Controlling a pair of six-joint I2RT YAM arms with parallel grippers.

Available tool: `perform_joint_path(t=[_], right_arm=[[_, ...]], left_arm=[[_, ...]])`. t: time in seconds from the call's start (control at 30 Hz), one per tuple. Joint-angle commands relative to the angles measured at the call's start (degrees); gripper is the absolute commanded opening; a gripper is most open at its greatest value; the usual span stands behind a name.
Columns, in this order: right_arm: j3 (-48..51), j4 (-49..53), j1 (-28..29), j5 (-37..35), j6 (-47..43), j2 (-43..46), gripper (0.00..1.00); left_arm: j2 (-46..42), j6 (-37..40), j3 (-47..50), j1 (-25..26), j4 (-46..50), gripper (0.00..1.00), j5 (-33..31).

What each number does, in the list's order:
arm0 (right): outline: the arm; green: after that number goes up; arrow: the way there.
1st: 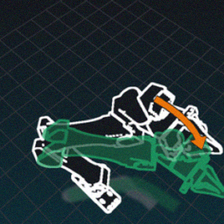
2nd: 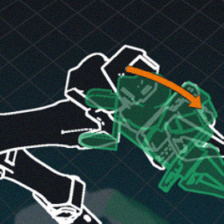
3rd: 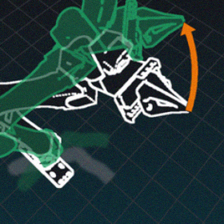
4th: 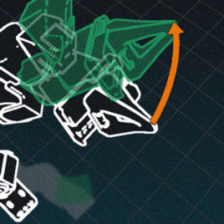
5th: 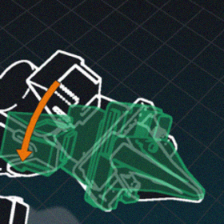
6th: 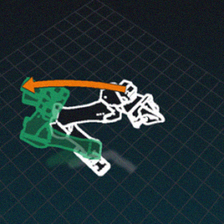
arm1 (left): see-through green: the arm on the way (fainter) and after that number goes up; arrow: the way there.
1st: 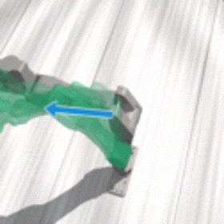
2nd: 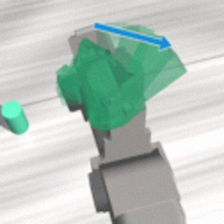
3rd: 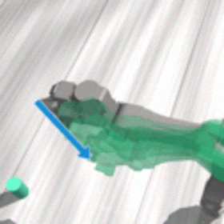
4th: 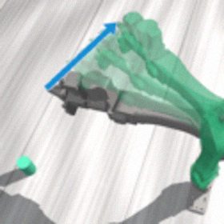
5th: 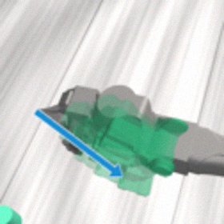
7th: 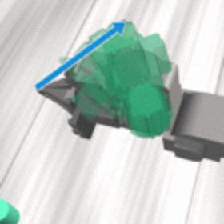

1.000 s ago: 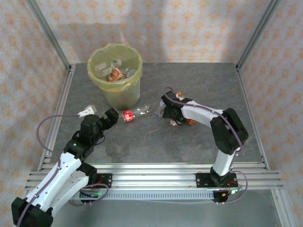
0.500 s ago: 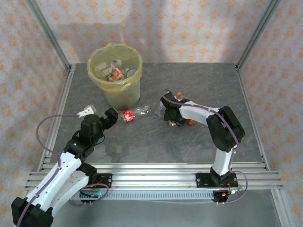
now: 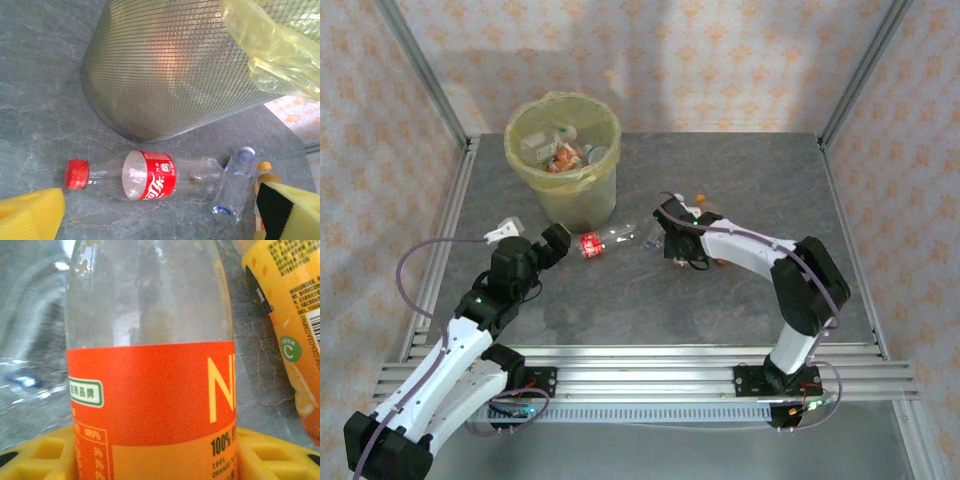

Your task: Put the plastic bottles in the bin

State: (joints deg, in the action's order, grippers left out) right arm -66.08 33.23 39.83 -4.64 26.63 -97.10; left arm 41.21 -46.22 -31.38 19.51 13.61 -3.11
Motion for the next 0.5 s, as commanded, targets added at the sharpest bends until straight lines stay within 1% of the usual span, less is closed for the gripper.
perform_joint_path(t=[0.0, 0.13, 0.3, 0.37, 0.47], right_arm=[[0.66, 1.52, 1.50, -3.67, -2.92, 5.38, 0.49], [3.77, -4.61, 3.33, -1.24, -7.13, 11.93, 0.47], [10.62, -17.71, 3.67, 7.83, -11.41, 20.40, 0.45], [13.42, -23.33, 3.66, 12.55, -12.27, 23.44, 0.45], [16.20, -29.98, 3.67, 17.11, -12.98, 26.19, 0.45]], left_arm=[[1.21, 0.59, -3.19, 0.27, 0.89, 1.00, 1.32], [3.44, 1.27, -6.26, 0.27, 2.01, 1.00, 3.04], [6.91, 2.77, -10.62, 0.34, 2.39, 1.00, 6.82], [8.73, 3.65, -12.81, 0.36, 2.16, 1.00, 9.85], [11.76, 5.26, -16.43, 0.36, 1.33, 1.00, 15.78]])
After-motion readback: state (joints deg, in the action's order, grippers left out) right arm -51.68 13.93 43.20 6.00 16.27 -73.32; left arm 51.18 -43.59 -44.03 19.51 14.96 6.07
